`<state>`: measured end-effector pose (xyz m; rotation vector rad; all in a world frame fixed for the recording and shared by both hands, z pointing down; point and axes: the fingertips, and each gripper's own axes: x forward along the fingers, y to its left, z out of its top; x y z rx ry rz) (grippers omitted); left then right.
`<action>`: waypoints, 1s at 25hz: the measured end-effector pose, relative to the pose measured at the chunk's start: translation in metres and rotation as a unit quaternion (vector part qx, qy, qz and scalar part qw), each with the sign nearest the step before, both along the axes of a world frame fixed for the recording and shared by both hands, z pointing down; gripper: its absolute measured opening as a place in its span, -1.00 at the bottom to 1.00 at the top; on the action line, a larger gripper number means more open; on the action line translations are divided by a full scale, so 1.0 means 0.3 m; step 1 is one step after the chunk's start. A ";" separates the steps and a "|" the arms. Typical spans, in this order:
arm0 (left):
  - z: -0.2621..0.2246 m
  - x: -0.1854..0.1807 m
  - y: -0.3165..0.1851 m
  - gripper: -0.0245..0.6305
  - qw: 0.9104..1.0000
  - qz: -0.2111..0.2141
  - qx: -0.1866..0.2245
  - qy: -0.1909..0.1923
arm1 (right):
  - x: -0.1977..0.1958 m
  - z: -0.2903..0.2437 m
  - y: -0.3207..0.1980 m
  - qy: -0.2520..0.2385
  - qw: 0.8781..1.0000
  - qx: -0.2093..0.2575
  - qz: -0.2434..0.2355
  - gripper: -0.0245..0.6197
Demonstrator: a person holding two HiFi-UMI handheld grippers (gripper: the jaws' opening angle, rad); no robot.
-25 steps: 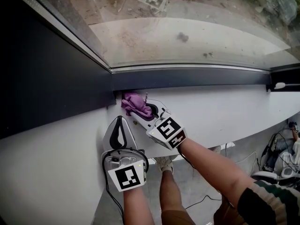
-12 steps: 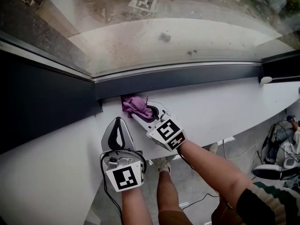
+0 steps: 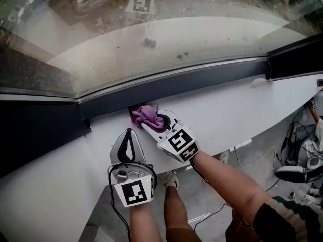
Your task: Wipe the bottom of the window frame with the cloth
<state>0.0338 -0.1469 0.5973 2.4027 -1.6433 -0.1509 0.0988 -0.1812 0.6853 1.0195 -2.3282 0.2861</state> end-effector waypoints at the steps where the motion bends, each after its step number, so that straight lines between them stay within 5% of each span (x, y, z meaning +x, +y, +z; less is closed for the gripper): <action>1: -0.008 0.023 -0.003 -0.91 1.000 0.005 0.003 0.001 | 0.027 -0.007 -0.003 0.001 1.000 0.001 0.003 -0.46; 9: -0.085 0.255 -0.038 -0.91 0.999 0.049 0.002 -0.012 | 0.272 -0.082 -0.021 -0.004 0.999 0.006 0.038 -0.46; 16: -0.126 0.318 -0.025 -0.91 0.997 0.072 0.020 0.006 | 0.360 -0.102 -0.003 0.015 0.998 0.022 0.053 -0.46; 25: -0.211 0.616 -0.018 -0.91 0.994 0.112 0.014 0.001 | 0.657 -0.202 0.002 0.011 0.996 0.031 0.085 -0.46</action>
